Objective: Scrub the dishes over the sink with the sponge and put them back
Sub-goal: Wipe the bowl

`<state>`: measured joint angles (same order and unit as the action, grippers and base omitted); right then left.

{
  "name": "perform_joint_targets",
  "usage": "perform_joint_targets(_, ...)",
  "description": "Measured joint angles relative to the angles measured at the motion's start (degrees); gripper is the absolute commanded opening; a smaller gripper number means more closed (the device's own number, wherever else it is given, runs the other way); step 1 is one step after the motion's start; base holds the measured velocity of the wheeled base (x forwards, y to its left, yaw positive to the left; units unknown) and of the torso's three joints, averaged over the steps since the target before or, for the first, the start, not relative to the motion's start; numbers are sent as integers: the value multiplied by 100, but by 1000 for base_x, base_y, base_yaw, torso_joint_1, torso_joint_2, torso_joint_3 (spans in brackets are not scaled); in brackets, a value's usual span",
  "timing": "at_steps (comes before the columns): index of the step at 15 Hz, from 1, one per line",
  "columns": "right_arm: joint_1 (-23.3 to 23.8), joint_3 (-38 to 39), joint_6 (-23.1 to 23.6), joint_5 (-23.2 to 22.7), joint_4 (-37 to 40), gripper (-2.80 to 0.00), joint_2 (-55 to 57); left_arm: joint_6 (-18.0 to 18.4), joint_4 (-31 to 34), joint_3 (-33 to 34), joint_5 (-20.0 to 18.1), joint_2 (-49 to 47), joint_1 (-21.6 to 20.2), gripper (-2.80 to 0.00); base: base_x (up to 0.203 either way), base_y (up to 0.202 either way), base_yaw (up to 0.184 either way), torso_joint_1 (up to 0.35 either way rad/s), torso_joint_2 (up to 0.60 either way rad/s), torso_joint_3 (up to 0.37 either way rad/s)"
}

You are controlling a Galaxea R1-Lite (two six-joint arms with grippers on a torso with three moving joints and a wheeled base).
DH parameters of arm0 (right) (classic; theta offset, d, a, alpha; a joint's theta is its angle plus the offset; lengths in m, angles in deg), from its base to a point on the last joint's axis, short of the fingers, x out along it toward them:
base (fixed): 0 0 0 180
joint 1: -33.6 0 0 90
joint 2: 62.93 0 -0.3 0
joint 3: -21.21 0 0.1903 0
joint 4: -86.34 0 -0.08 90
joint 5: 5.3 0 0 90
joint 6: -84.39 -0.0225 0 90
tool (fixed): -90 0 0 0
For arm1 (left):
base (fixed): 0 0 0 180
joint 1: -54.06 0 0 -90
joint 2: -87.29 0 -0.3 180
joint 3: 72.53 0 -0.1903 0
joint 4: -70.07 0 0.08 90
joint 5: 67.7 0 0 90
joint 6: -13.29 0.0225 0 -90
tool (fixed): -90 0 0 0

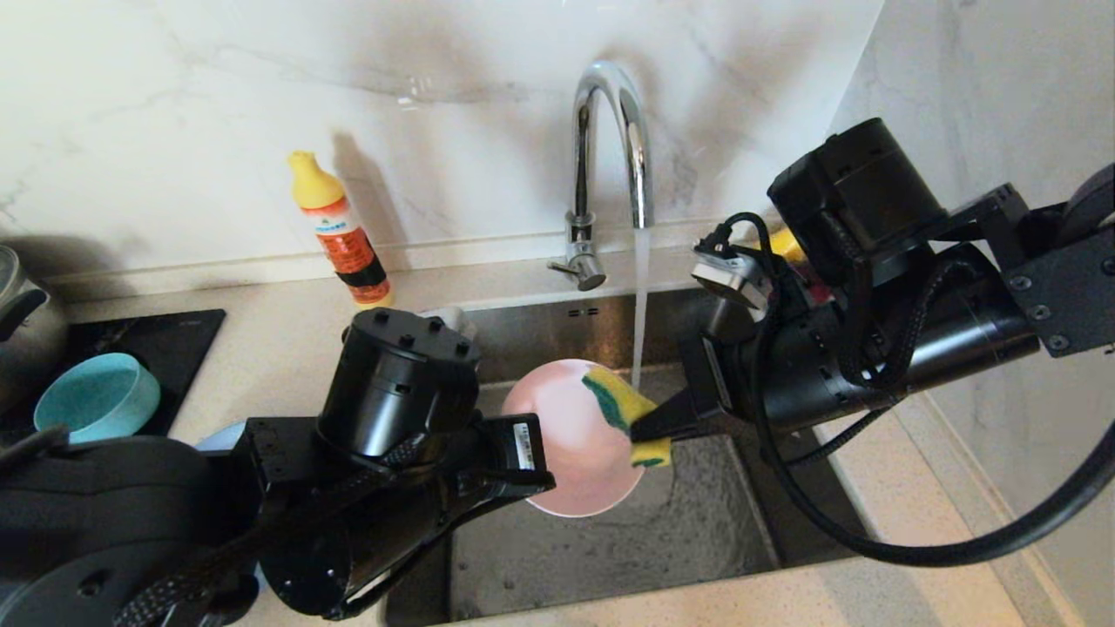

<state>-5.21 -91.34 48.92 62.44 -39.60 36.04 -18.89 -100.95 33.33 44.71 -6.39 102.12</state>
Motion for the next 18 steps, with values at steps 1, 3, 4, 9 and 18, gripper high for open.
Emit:
perform_joint_targets(1,-21,46,-1,-3,0,-280,-21,0,-8,-15,47,6,-2,-280,0,0,0,0,0,0)
perform_joint_targets(3,-138,79,-18,-9,0,-280,-13,-4,-173,-29,100,-3,-5,-280,0,0,0,0,0,0)
perform_joint_targets(4,-247,91,-28,-5,-1,-280,15,2,-311,-22,101,-14,-5,-280,0,0,0,0,0,0)
perform_joint_targets(9,-729,-4,-38,10,-20,-280,272,7,-405,11,115,-70,-16,-280,0,0,0,0,0,0)
perform_joint_targets(18,-766,-740,-41,40,4,-280,552,9,-410,30,144,-53,-83,-280,0,0,0,0,0,0)
